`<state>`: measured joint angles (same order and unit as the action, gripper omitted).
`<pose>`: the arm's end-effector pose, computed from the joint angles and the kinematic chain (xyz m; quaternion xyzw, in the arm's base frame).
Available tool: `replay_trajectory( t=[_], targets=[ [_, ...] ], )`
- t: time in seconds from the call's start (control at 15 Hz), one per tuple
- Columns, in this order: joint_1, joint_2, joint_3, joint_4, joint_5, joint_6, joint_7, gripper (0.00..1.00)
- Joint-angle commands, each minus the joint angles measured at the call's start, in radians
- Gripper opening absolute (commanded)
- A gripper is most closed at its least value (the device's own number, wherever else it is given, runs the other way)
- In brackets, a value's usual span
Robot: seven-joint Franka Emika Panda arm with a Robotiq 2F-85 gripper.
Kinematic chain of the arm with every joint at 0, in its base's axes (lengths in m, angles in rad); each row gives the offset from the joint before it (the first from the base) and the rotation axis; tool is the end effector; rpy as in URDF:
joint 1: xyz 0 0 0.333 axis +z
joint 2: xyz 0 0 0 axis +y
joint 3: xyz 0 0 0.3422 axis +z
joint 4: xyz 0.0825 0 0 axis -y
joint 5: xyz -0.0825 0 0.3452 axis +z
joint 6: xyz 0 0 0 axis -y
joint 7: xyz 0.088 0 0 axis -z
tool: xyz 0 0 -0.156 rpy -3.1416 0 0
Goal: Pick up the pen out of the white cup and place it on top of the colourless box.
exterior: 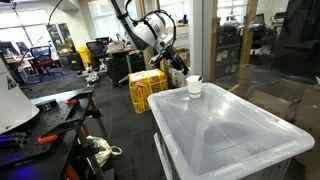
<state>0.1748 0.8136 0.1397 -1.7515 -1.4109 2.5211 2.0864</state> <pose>0.6334 0.1794 0.1151 0.9009 -0.2845 0.3074 0.1139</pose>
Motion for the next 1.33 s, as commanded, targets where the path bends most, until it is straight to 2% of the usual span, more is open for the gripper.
replay_trajectory(
  t=[0.0, 0.07, 0.13, 0.27, 0.33, 0.8, 1.0, 1.27],
  targets=[
    [-0.003, 0.014, -0.014, 0.021, 0.036, 0.033, -0.037, 0.60],
    [-0.002, 0.016, -0.016, 0.025, 0.040, 0.034, -0.040, 0.52],
    [-0.002, 0.020, -0.016, 0.029, 0.047, 0.034, -0.045, 0.52],
    [-0.002, 0.028, -0.018, 0.039, 0.058, 0.039, -0.058, 0.44],
    [-0.001, 0.030, -0.018, 0.043, 0.065, 0.040, -0.065, 0.48],
    [-0.009, 0.061, -0.032, 0.086, 0.073, 0.068, -0.093, 0.51],
    [-0.018, 0.080, -0.040, 0.110, 0.096, 0.086, -0.126, 0.47],
    [-0.024, 0.109, -0.052, 0.144, 0.143, 0.117, -0.185, 0.46]
  ],
)
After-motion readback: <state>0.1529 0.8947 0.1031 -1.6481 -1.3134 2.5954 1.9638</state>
